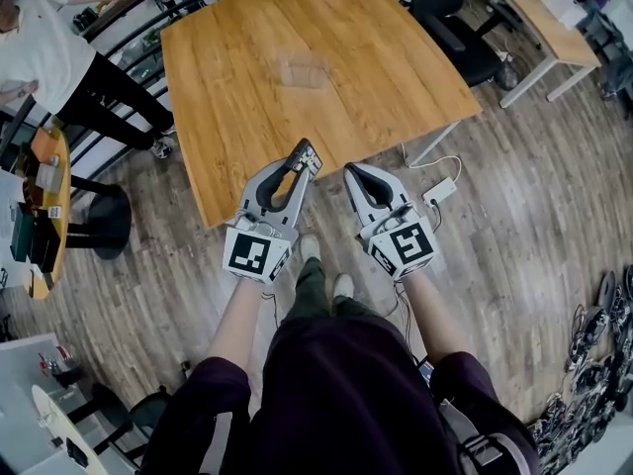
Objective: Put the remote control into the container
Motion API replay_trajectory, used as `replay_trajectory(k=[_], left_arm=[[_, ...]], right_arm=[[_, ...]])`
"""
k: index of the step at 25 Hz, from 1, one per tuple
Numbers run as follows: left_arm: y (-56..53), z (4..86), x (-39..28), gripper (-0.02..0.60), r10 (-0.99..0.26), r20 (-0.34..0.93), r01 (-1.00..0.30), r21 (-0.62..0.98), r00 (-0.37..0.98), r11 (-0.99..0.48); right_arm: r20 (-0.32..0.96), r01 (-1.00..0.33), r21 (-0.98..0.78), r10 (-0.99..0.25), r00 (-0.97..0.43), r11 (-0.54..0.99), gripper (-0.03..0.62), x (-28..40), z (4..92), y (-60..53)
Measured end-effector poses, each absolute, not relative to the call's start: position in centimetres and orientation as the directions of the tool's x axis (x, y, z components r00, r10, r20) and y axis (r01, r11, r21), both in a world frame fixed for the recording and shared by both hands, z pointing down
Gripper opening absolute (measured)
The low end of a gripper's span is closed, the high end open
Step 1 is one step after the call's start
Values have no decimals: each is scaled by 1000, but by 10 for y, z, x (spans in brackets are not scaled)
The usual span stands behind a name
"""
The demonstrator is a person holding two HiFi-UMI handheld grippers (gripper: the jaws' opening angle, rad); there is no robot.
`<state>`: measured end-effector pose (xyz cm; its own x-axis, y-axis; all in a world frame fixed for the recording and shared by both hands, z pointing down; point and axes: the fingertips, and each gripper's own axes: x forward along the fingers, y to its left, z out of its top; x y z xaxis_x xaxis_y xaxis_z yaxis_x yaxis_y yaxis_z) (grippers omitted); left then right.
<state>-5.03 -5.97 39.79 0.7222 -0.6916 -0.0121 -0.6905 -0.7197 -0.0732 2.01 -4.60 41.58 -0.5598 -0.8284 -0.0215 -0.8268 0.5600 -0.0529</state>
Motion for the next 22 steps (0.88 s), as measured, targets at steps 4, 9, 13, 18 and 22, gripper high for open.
replay_trajectory(k=[4, 9, 13, 18, 22], left_arm=[[-93, 403, -54, 86, -683, -5, -681, -65, 731, -729], [-139, 405, -62, 86, -674, -7, -673, -53, 739, -738], [-174, 405, -67, 86, -661, -15, -661, -44, 750, -749], [-207, 405, -66, 86, -647, -24, -648, -24, 762, -762], [-229, 405, -63, 86, -647, -23, -648, -9, 762, -762]], right_arm=[[-15, -834, -65, -837, -548, 547, 18, 14, 419, -79], [-12, -842, -68, -844, -536, 535, 18, 6, 421, -125], [-5, -853, -73, -855, -518, 517, 18, -1, 421, -158], [1, -863, -57, -864, -503, 502, 18, -2, 421, -191], [6, -869, -58, -870, -493, 492, 18, 1, 419, -213]])
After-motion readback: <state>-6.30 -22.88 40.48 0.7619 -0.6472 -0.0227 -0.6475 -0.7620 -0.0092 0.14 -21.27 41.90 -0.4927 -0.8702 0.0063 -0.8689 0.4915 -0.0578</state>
